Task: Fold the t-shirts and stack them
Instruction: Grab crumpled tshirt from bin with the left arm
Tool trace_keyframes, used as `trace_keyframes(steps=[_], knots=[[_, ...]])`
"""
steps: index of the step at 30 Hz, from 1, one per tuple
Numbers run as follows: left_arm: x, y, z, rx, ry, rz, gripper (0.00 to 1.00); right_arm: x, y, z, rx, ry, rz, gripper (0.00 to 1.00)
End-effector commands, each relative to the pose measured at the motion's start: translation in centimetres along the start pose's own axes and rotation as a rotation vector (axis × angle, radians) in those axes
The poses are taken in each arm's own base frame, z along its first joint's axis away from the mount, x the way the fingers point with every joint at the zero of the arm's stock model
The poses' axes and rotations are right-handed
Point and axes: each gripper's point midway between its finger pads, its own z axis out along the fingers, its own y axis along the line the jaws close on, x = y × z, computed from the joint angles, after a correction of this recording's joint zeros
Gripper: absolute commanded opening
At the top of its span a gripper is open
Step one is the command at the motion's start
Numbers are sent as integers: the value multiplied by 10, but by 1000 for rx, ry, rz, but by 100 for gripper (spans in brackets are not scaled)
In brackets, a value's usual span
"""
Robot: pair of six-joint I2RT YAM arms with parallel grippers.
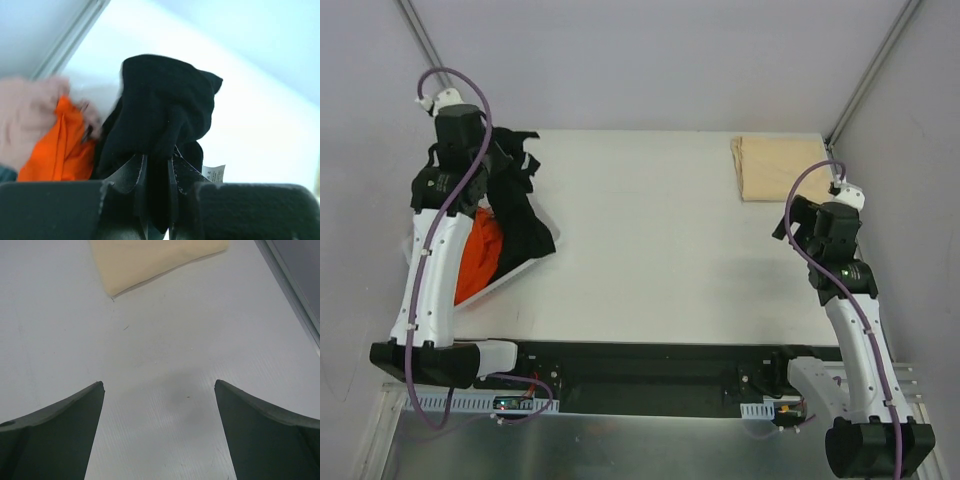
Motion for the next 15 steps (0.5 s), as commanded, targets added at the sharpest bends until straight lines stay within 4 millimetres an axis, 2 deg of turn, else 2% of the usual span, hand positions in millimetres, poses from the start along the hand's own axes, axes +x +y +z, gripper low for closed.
trace_keyframes(steps=[1,3,4,5,6,7,8,9,11,12,13,15], knots=[[-88,-37,-65,217,-250,7,0,-33,5,-22,-21,-100,38,97],[-101,-63,-83,361,-270,35,0,-37,5,-27,-27,-117,44,97],[-118,-78,-100,441,-312,39,0,-41,6,-29,-33,-128,47,97],[-117,-99,-113,567,-297,80,0,-43,6,-31,-35,-135,50,97],[-118,-115,-118,646,-285,100,0,-45,6,-33,-34,-141,55,97],[-130,-127,-140,724,-323,113,0,-46,5,-35,-33,-146,59,97],[-126,-150,-159,838,-326,163,0,-47,5,-36,-33,-151,62,97],[-125,-163,-163,882,-328,191,0,-47,4,-38,-30,-152,62,97],[-130,-187,-192,979,-388,242,0,-46,2,-41,-25,-157,60,97],[-119,-209,-198,1049,-378,296,0,-45,0,-42,-16,-158,59,97],[-125,-218,-218,1112,-410,307,0,-46,-1,-44,-15,-166,60,97],[-126,-240,-243,1258,-415,315,0,-46,-5,-47,3,-169,59,97]])
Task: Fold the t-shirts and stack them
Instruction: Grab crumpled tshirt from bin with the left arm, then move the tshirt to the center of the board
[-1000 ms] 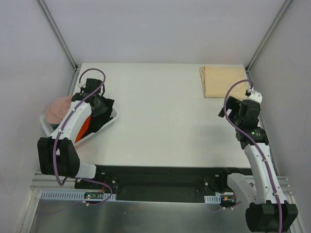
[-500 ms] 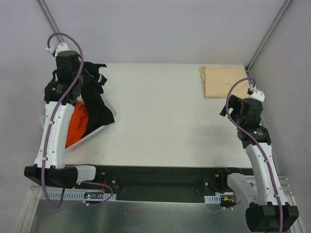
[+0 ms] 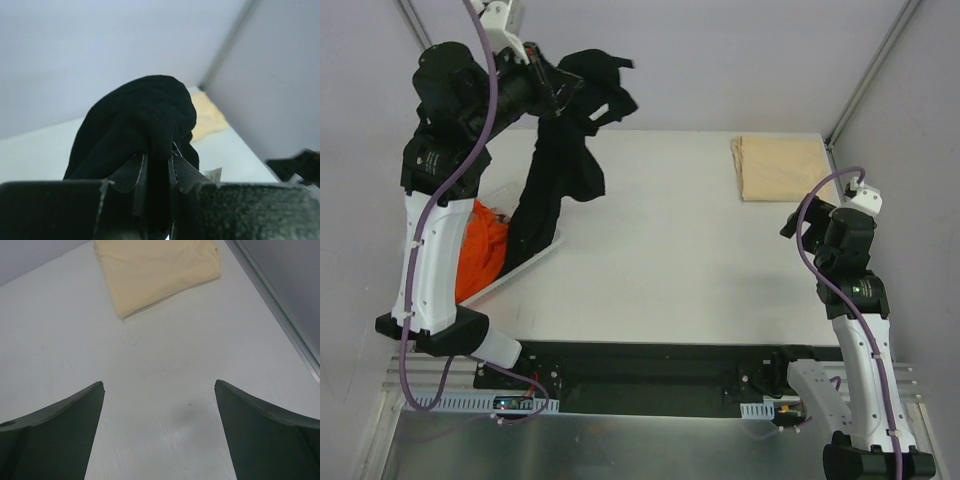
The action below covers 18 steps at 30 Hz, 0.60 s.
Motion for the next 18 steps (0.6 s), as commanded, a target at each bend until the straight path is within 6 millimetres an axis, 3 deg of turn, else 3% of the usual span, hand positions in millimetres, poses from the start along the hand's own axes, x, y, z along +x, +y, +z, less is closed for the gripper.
trace_keyframes(steps=[1,6,10,15,16,18], knots=[[-59,-92,-9,402,-178,125,0,-18,-4,-13,23,-58,21,97],[-75,-156,-12,771,-250,15,0,-18,-10,-15,40,-92,33,97],[-63,-187,-5,891,-239,-8,0,-21,-14,-19,53,-129,45,97],[-33,-189,25,891,-157,-115,0,-17,-16,-14,65,-124,44,97],[-6,-181,47,858,-94,-155,0,-16,-16,-13,68,-120,44,97],[19,-164,73,771,-57,-198,0,-12,-16,-10,70,-104,39,97]])
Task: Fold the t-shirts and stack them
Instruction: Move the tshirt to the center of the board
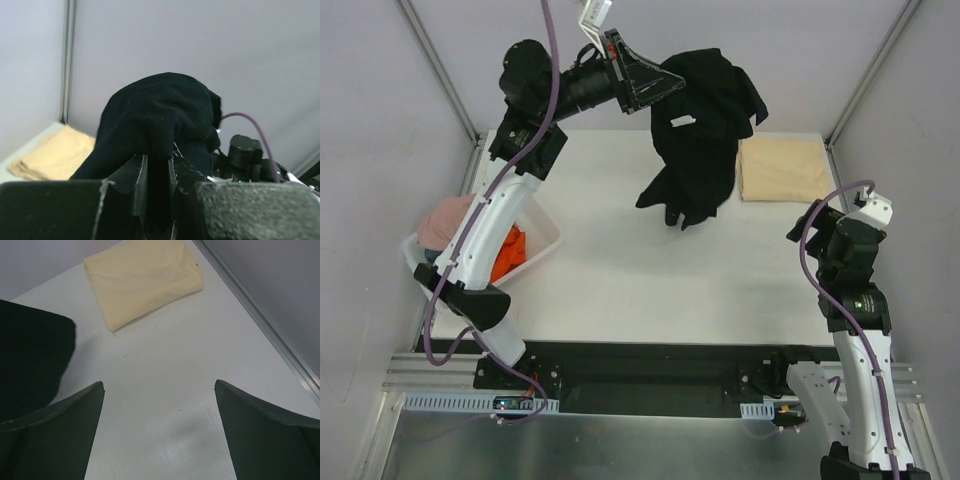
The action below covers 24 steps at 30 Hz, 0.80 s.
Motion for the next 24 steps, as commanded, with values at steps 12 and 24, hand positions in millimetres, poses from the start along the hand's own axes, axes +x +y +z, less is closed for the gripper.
trace_keyframes(steps=[12,24], knots=[[237,224,-130,-875,270,-329,99,22,11,25,-2,126,-28,97],[296,220,-165,-976,440,-380,99,122,8,27,81,522,88,97]])
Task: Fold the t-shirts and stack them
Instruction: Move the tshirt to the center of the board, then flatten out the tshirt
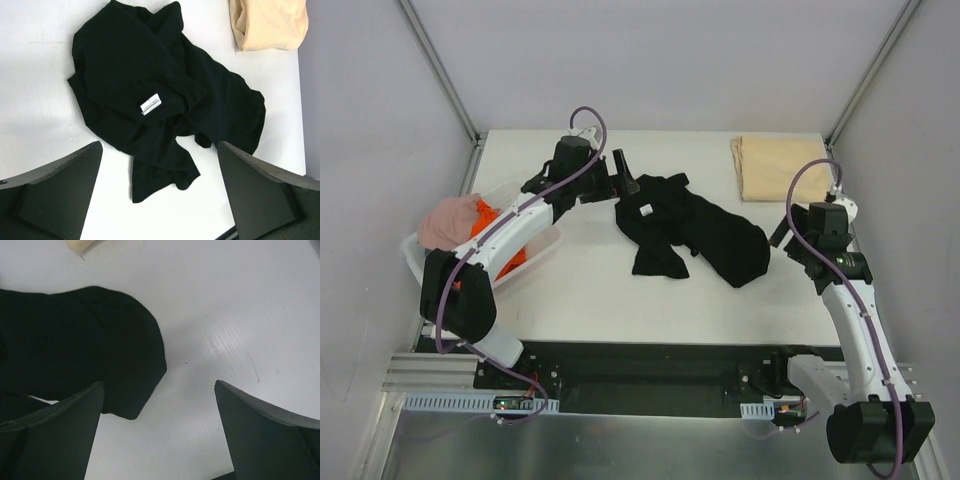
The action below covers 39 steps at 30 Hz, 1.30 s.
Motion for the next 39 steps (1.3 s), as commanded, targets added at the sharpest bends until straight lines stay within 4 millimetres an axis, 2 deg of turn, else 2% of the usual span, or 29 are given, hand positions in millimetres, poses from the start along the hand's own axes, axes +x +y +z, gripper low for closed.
trace_keyframes(steps=[1,2,3,4,5,6,7,8,9,10,11,12,13,14,17,21,23,26,30,31,33,35,36,37,38,39], knots=[[-2,-7,4,-11,-2,67,99,49,8,14,-11,197,92,97],[8,-7,14,-18,43,82,99,66,15,17,-53,258,111,98],[-4,-19,16,6,27,106,99,73,20,21,-72,282,126,98],[-4,-22,21,8,37,139,99,76,26,28,-93,295,139,99],[3,-19,37,-9,72,158,99,81,29,31,-103,315,149,99],[-7,-31,40,-1,64,191,99,86,29,35,-91,329,168,99],[-9,-31,47,-20,68,231,99,86,30,40,-93,325,172,99],[-1,-22,66,-53,106,246,99,92,29,46,-76,352,170,97],[-12,-32,70,-50,90,271,99,92,29,49,-65,358,168,96],[-17,-28,78,-86,85,289,99,93,28,53,-56,365,159,93],[-5,-15,100,-125,132,286,99,97,26,58,-34,382,145,91],[-18,-22,101,-131,123,292,98,95,28,60,-35,380,136,90],[-21,-18,109,-154,118,297,97,95,29,63,-33,381,126,89],[-22,-15,124,-168,118,295,94,99,28,67,-18,392,119,89],[-28,5,148,-264,94,311,92,99,32,73,-12,397,119,88],[-22,14,166,-283,107,312,92,111,35,83,16,451,96,87],[-17,19,177,-291,112,305,91,114,41,86,2,467,81,81],[-13,24,193,-299,111,286,89,120,46,92,8,495,64,79],[-4,22,211,-270,125,242,84,123,49,97,13,502,50,76],[-4,21,214,-270,123,237,81,124,49,98,19,507,50,75],[-2,26,218,-287,118,236,71,124,49,101,24,506,42,72],[0,32,220,-303,121,251,60,125,47,103,35,505,37,62],[1,33,220,-306,126,260,46,125,46,104,38,506,33,57],[1,34,219,-306,129,270,37,125,47,104,39,507,28,51],[4,35,219,-307,138,275,33,125,47,105,41,507,27,48],[5,35,219,-301,142,282,24,125,47,105,40,509,26,46]])
